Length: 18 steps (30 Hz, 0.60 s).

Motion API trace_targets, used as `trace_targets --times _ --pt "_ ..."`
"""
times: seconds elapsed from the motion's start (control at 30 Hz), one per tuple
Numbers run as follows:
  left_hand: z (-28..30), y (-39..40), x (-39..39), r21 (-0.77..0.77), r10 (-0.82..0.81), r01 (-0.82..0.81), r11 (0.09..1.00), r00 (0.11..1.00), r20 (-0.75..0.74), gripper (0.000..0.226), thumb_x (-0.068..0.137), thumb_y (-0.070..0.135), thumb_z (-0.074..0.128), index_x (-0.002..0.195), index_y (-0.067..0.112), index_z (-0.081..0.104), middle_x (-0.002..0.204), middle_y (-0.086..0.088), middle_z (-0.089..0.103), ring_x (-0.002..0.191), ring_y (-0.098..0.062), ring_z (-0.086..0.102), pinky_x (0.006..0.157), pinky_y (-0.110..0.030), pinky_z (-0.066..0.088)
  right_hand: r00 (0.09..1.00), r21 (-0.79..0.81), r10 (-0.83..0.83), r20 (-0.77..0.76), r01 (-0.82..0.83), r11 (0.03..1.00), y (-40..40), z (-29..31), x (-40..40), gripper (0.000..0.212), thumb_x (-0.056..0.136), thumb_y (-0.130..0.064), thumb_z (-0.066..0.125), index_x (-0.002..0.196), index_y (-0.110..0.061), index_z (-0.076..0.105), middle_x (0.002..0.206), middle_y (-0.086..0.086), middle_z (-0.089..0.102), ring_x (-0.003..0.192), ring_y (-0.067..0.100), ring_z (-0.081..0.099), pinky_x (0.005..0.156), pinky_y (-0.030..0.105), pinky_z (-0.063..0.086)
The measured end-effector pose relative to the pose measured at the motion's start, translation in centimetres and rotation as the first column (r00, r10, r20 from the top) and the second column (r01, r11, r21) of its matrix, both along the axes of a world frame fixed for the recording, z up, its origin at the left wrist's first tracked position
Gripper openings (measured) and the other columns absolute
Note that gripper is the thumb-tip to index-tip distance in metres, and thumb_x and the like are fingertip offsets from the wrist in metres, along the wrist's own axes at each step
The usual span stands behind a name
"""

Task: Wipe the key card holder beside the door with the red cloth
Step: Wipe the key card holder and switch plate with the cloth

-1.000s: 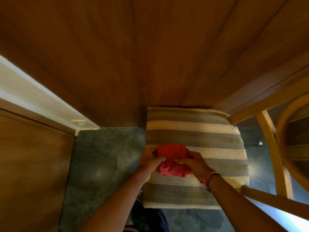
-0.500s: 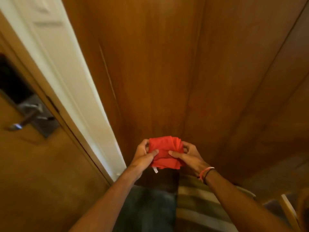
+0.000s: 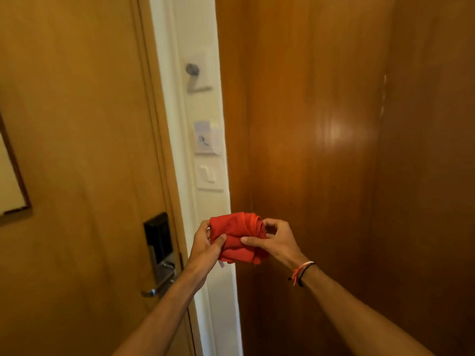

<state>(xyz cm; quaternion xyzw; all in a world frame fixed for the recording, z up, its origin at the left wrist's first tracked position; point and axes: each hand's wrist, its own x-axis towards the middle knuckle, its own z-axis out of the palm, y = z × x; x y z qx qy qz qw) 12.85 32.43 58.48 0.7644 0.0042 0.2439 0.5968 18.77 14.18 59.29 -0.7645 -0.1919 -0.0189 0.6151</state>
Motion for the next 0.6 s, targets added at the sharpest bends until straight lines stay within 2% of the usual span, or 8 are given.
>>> trace_targets --times 0.07,0.1,0.17,0.27,0.37,0.47,0.53,0.6 --pt "1.9 0.8 0.5 0.019 0.047 -0.048 0.999 0.997 0.059 0.032 0.096 0.019 0.062 0.101 0.047 0.047 0.102 0.017 0.057 0.076 0.017 0.066 0.047 -0.009 0.051 0.994 -0.009 -0.025 0.111 0.026 1.0 1.3 2.0 0.6 0.032 0.067 -0.028 0.098 0.085 -0.018 0.074 0.1 0.005 0.079 0.099 0.022 0.075 0.087 0.037 0.065" --pt "2.8 1.4 0.8 0.023 0.076 -0.078 0.997 0.993 0.096 0.031 0.095 0.019 0.062 0.103 0.046 0.047 0.103 0.017 0.057 0.078 0.011 0.068 0.048 -0.008 0.05 0.987 -0.006 -0.03 0.159 0.031 0.999 1.9 3.0 0.8 0.033 0.068 -0.03 0.097 0.089 -0.014 0.076 0.099 0.005 0.079 0.096 0.02 0.074 0.084 0.032 0.065" --pt "4.5 2.1 1.2 0.017 0.154 -0.159 0.987 0.974 0.165 0.029 0.094 0.02 0.063 0.113 0.038 0.049 0.106 0.014 0.056 0.087 -0.001 0.065 0.053 -0.008 0.052 0.979 -0.014 0.006 0.203 -0.004 1.0 2.8 5.0 1.4 0.034 0.075 -0.03 0.093 0.099 -0.009 0.08 0.101 0.006 0.08 0.099 0.021 0.075 0.086 0.035 0.065" --pt "6.9 3.3 2.1 0.021 0.282 -0.297 0.955 0.925 0.254 0.048 0.092 0.021 0.066 0.134 0.021 0.042 0.118 0.004 0.053 0.105 -0.015 0.058 0.075 -0.026 0.059 0.969 -0.072 0.113 0.221 -0.099 0.992 4.1 7.7 2.9 0.019 0.087 -0.021 0.083 0.104 -0.012 0.08 0.104 0.002 0.08 0.105 0.021 0.075 0.098 0.044 0.063" --pt "8.3 4.2 2.8 0.046 0.36 -0.404 0.914 0.856 0.37 0.051 0.091 0.025 0.068 0.134 0.019 0.041 0.122 -0.001 0.054 0.106 -0.02 0.06 0.082 -0.04 0.061 0.964 -0.05 0.114 0.241 -0.105 0.993 5.5 9.3 4.2 0.023 0.092 -0.013 0.078 0.114 -0.006 0.078 0.112 0.009 0.08 0.11 0.025 0.075 0.101 0.045 0.062" --pt "9.3 5.1 4.4 0.125 0.402 -0.515 0.848 0.78 0.48 0.035 0.094 0.022 0.065 0.126 0.02 0.051 0.122 0.0 0.05 0.107 -0.013 0.054 0.084 -0.031 0.057 0.973 0.06 0.027 0.231 -0.042 0.997 7.4 10.8 5.2 0.027 0.09 -0.01 0.08 0.115 -0.002 0.076 0.11 0.012 0.078 0.107 0.026 0.075 0.096 0.042 0.064" --pt "10.1 6.0 6.0 0.158 0.413 -0.566 0.809 0.739 0.532 0.028 0.095 0.02 0.063 0.122 0.021 0.057 0.124 -0.001 0.046 0.108 -0.01 0.05 0.086 -0.027 0.054 0.968 0.116 -0.031 0.248 0.003 0.993 8.8 11.7 6.1 0.023 0.09 -0.01 0.08 0.111 -0.004 0.077 0.099 0.002 0.076 0.098 0.019 0.074 0.091 0.037 0.066" --pt "11.1 6.8 7.5 0.173 0.419 -0.599 0.782 0.711 0.565 0.027 0.096 0.022 0.061 0.123 0.021 0.059 0.129 -0.004 0.044 0.11 -0.01 0.048 0.087 -0.028 0.053 0.957 0.151 -0.086 0.278 0.045 0.987 10.2 12.4 7.2 0.021 0.09 -0.012 0.08 0.11 -0.006 0.078 0.091 -0.008 0.072 0.088 0.007 0.071 0.082 0.025 0.066"
